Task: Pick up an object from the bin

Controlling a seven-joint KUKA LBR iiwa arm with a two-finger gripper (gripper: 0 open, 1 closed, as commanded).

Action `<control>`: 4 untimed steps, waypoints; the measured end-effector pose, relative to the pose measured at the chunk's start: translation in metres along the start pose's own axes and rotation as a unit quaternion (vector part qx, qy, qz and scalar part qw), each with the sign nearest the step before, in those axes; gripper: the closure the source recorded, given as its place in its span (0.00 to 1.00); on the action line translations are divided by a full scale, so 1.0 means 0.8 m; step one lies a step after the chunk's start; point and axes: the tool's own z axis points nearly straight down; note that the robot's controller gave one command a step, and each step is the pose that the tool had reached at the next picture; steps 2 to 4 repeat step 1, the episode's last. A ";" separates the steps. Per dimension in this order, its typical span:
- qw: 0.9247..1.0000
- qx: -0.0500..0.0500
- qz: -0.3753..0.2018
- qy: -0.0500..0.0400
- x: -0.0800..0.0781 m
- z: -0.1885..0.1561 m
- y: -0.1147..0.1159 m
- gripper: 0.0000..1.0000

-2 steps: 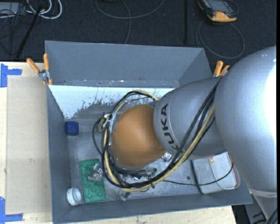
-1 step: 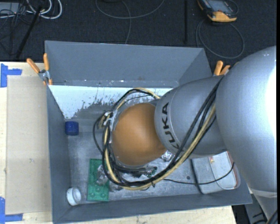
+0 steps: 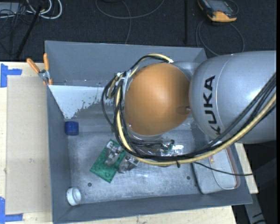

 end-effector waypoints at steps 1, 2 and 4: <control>0.995 -0.002 -0.099 0.002 0.000 -0.028 -0.028 1.00; 0.995 -0.002 -0.099 0.002 0.000 -0.028 -0.028 1.00; 0.995 -0.002 -0.099 0.002 0.000 -0.028 -0.028 1.00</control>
Offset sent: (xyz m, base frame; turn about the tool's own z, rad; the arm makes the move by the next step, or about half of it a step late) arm 0.0168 -0.0137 0.0225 -0.2023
